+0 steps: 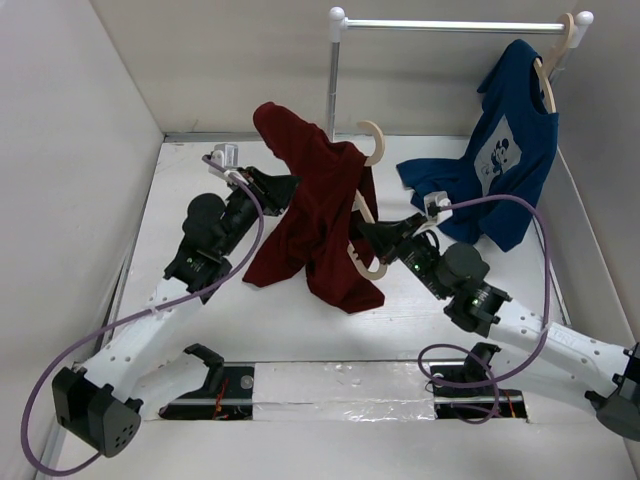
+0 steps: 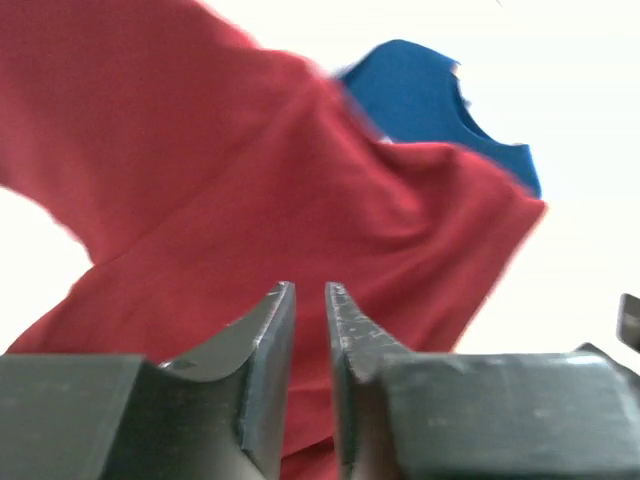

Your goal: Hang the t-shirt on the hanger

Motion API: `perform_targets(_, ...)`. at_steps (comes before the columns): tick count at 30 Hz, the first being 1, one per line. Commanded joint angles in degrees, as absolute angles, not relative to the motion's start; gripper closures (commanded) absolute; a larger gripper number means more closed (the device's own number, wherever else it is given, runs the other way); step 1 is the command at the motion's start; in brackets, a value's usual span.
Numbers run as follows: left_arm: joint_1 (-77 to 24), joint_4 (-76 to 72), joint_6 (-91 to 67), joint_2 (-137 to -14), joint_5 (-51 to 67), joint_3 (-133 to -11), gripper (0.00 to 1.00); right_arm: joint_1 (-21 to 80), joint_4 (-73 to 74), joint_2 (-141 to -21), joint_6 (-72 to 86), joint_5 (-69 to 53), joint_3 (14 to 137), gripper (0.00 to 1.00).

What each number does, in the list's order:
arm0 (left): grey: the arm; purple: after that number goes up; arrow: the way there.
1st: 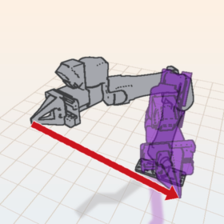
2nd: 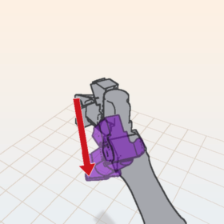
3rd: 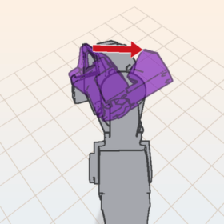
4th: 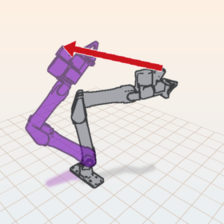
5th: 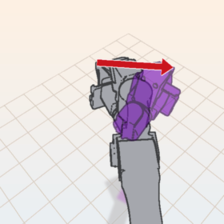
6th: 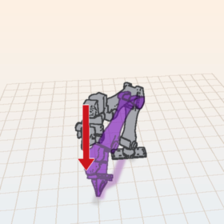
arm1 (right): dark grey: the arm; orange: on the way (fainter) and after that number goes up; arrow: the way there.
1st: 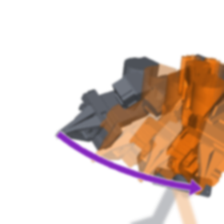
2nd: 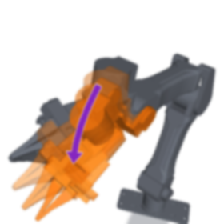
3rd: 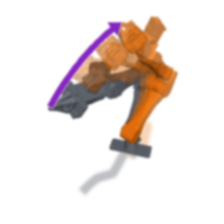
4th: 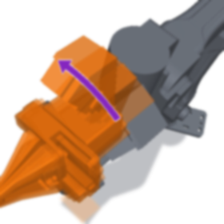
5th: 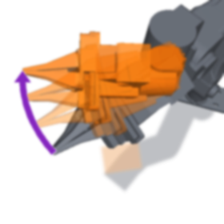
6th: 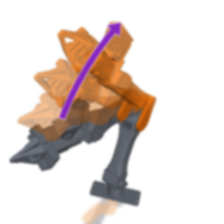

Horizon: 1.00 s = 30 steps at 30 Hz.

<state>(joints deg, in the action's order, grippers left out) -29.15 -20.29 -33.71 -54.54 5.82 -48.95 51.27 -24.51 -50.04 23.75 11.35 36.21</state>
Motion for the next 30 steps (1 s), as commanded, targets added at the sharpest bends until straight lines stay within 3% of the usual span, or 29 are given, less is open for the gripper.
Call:
perform_targets(1,-29.2,-24.4,-34.2,-57.5,14.0,-52.5,0.81,51.1,-31.0,-50.5,23.1,11.2,38.8,1.00)
perform_targets(3,-30.5,-24.7,-33.9,-60.8,15.5,-53.3,0.73,51.1,-30.9,-51.1,23.4,11.5,38.2,1.00)
perform_targets(6,-36.6,-22.1,-31.0,-64.7,7.7,-56.6,0.61,51.1,-31.2,-51.8,23.8,11.7,37.3,1.00)
perform_targets(19,-36.6,-35.1,-37.6,-62.4,3.5,-49.1,0.54,51.1,-31.6,-52.2,24.9,14.2,34.8,1.00)
perform_targets(26,-36.6,-35.0,-38.8,-62.7,-3.3,-49.0,0.37,51.1,-31.2,-50.8,24.5,12.0,34.6,1.00)
perform_targets(30,-36.6,-34.6,-38.7,-66.5,-3.6,-52.0,0.37,51.1,-30.4,-50.5,24.6,9.9,34.9,1.00)
